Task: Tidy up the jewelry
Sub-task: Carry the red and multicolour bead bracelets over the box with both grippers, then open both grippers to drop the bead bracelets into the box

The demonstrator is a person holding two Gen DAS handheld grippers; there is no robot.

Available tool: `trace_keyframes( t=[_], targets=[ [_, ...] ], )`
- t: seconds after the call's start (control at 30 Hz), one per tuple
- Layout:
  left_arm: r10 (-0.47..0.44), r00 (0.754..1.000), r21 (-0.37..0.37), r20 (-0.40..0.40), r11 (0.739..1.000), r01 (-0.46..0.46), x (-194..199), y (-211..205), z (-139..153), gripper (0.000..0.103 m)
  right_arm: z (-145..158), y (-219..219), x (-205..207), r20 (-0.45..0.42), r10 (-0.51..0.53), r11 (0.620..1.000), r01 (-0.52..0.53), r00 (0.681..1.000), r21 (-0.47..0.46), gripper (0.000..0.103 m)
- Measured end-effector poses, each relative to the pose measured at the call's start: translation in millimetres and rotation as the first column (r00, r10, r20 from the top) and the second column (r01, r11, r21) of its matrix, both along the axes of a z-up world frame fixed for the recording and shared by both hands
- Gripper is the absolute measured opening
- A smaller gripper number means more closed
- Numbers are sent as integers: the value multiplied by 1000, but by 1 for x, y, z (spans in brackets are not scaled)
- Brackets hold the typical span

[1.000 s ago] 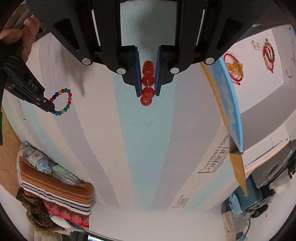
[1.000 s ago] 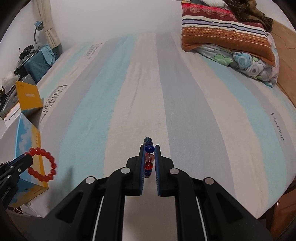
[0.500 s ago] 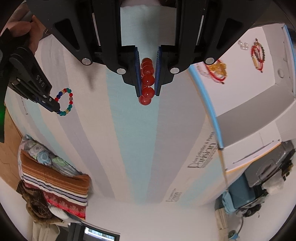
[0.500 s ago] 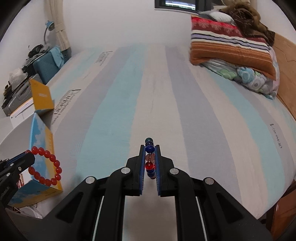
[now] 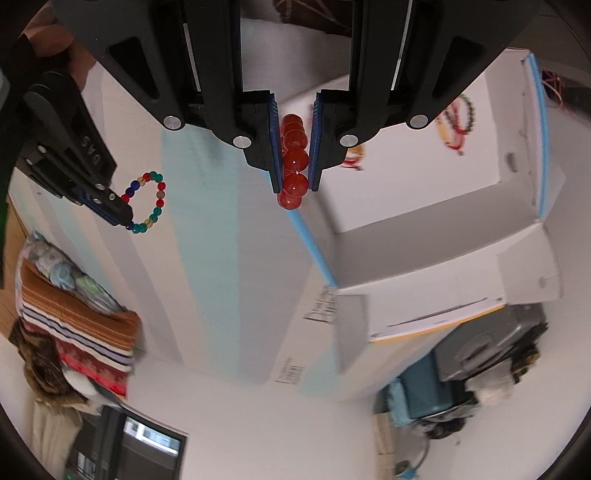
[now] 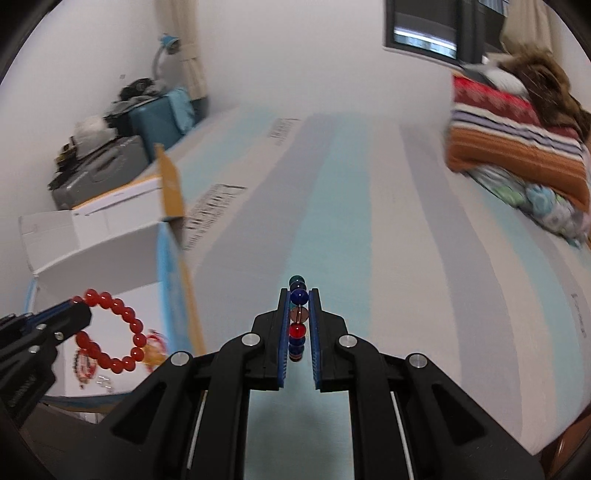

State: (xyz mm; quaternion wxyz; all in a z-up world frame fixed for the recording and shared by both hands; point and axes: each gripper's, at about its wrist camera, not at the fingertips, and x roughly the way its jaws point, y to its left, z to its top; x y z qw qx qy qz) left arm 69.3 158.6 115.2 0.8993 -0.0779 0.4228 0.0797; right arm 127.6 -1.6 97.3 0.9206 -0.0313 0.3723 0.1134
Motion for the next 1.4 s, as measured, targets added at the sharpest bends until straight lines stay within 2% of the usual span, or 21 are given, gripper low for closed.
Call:
trace_keyframes(
  t=[0.2,0.4,0.57,0.77,1.07,1.27,1.33,1.37,1.4],
  targets=[
    [77,997,5,-14,997,-77,-18,51,-6,13,3,63,-12,19,128,990,-129,992,51,9],
    [154,987,-2,-35,988,-154,-35,103,-22,13,-23,128,-12,-48,227,972,-224,973,69,9],
    [212,976,-7,-59,977,-213,-44,140,-40,13,-44,162,-12,-80,257,966,-253,963,52,9],
    [236,967,-25,-92,971,-239,-45,165,-62,13,-67,185,-10,-123,264,964,-264,957,18,9],
    [243,962,-8,-126,969,-246,-42,173,-84,13,-90,202,-4,-171,261,963,-269,950,-27,9],
    [258,956,21,-141,966,-257,-42,173,-97,15,-94,202,-7,-145,287,956,-293,947,-22,11],
    [272,955,35,-115,962,-270,-46,174,-96,16,-92,201,-10,-131,299,952,-304,945,-24,22],
    [282,953,46,-109,959,-279,-47,175,-94,17,-91,200,-11,-130,302,952,-307,944,-19,36],
    [284,954,43,-97,959,-281,-50,175,-91,23,-88,197,-13,-119,299,953,-302,947,-7,43]
  ],
)
